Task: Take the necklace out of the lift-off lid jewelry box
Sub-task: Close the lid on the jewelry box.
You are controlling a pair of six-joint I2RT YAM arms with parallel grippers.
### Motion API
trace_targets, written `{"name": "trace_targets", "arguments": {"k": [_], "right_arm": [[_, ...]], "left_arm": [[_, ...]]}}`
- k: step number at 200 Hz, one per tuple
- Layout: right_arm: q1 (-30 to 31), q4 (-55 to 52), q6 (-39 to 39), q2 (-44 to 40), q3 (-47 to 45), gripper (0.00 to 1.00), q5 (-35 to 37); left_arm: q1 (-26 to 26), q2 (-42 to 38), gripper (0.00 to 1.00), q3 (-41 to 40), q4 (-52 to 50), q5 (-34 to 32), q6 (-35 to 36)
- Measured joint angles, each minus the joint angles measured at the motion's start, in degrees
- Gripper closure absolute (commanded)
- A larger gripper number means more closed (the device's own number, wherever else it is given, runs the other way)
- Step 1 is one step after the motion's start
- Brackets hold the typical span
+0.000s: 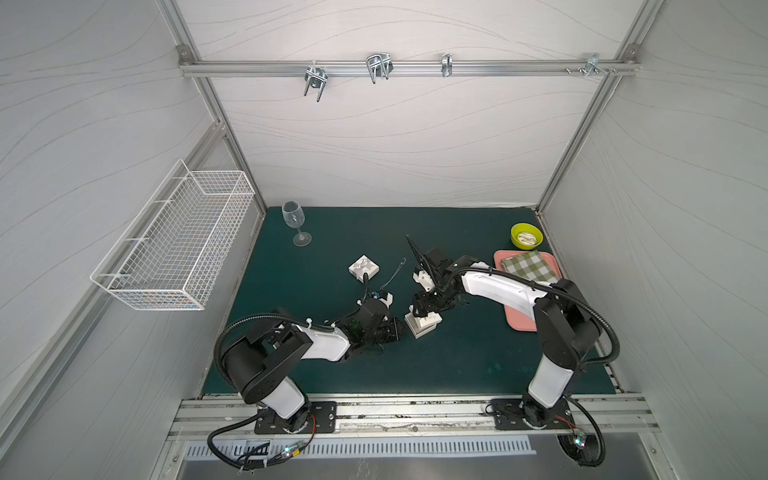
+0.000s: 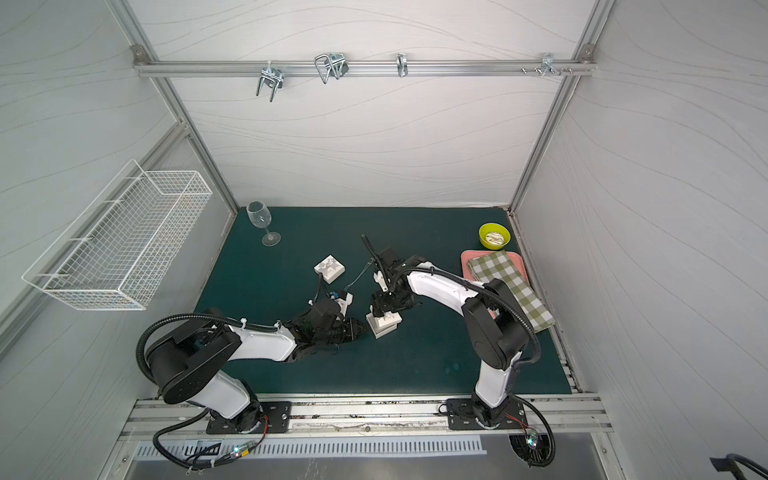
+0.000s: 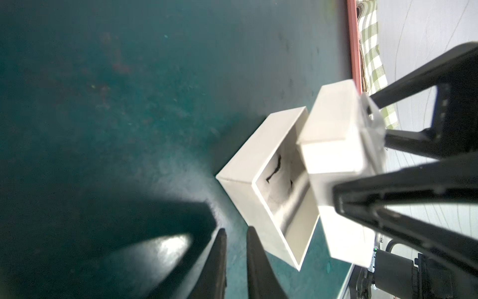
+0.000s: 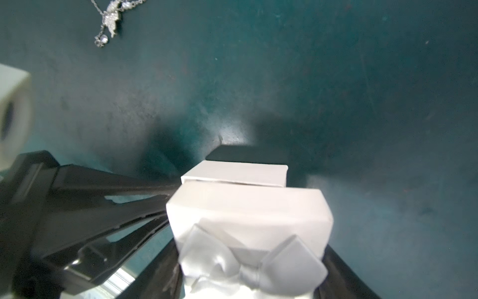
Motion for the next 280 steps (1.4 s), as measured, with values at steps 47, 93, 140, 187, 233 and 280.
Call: {"name": "trace_targets", "arguments": {"k": [47, 93, 140, 187, 233, 280], "right_arm": [[0.02, -1.25, -2.71, 1.62, 1.01, 0.28, -0.07], [0.26, -1.68, -3.69, 3.50, 1.14, 0.27, -0.61], [0.72, -1.64, -3.67, 3.85, 1.14, 0.27, -1.62], [0.98, -1.27, -3.91, 3.93, 1.09, 0.19, -2.64], [0.98, -0.52, -3.96, 3.98, 0.52, 0.15, -4.28], [0.55, -0.13, -3.93, 3.15, -0.90, 0.12, -6.45]], "left_arm": [[0.22, 1.42, 0.84, 0.42, 0.48, 0.28, 0.00], [0.31, 2.51, 0.84, 1.05, 1.29, 0.87, 0.00], [0.31, 3.58, 0.84, 1.86, 1.88, 1.33, -0.02], [1.20, 4.33, 0.84, 1.86, 2.99, 2.08, -0.04], [1.70, 4.85, 0.85, 1.86, 3.72, 2.95, -0.11], [2.19, 5.44, 0.85, 1.86, 4.72, 3.48, -0.50]]}}
